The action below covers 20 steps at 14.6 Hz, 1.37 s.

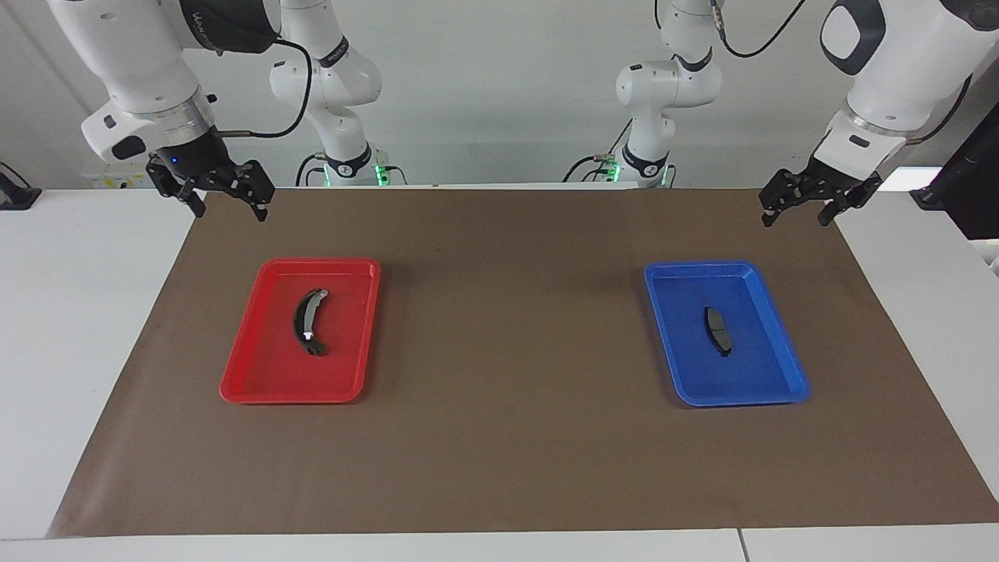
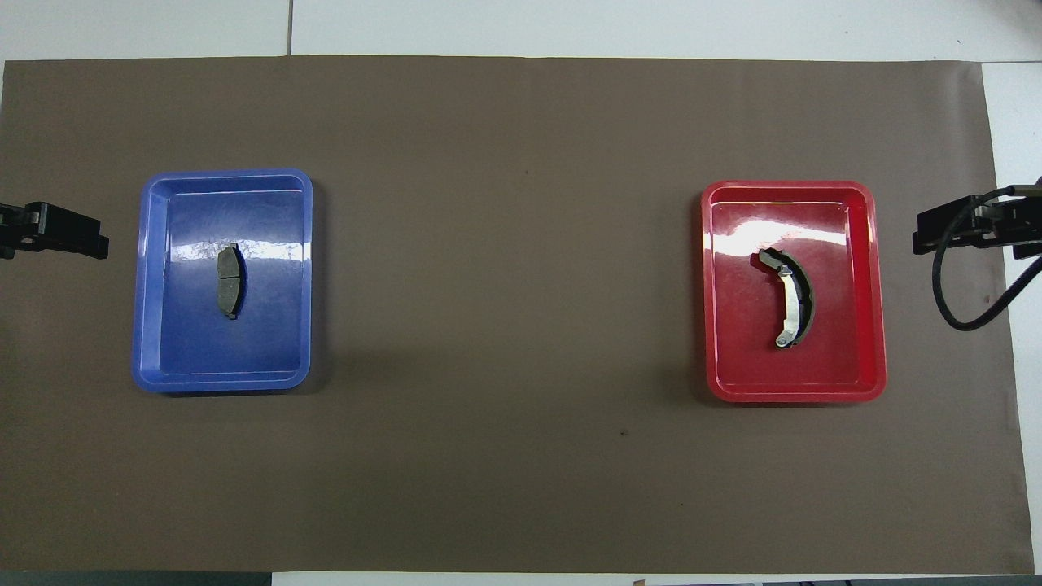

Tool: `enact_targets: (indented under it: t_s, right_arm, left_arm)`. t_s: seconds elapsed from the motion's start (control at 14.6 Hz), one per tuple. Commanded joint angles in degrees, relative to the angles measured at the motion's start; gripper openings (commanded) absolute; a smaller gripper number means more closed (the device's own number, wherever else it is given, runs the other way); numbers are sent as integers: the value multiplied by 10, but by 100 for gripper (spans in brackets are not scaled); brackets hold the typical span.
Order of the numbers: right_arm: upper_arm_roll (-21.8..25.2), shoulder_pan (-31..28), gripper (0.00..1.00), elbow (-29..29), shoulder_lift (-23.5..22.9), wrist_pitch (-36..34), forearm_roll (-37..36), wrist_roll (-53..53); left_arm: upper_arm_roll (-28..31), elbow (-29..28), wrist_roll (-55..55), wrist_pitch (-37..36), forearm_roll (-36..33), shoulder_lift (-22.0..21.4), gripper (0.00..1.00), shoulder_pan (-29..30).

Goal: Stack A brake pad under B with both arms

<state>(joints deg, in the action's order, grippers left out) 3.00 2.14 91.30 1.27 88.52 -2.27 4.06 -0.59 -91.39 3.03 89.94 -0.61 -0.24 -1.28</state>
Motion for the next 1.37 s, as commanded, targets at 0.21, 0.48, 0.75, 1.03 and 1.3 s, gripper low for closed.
enact_targets:
  t_s: [0.21, 0.48, 0.75, 1.03, 1.3]
  right_arm:
    - [0, -1, 100, -1, 2, 4, -2, -7]
    - [0, -1, 100, 0, 2, 4, -1, -7]
    - [0, -3, 100, 0, 2, 4, -1, -7]
    - [0, -2, 100, 0, 2, 4, -1, -8]
    - [0, -2, 100, 0, 2, 5, 0, -8]
  left_arm:
    - [3, -22, 2, 4, -5, -20, 98, -4]
    - [3, -29, 1, 10, -5, -23, 98, -4]
    - [3, -53, 1, 38, -5, -31, 98, -4]
    - [2, -105, 0, 95, -5, -49, 98, -4]
    - [2, -184, -1, 198, -5, -42, 97, -2]
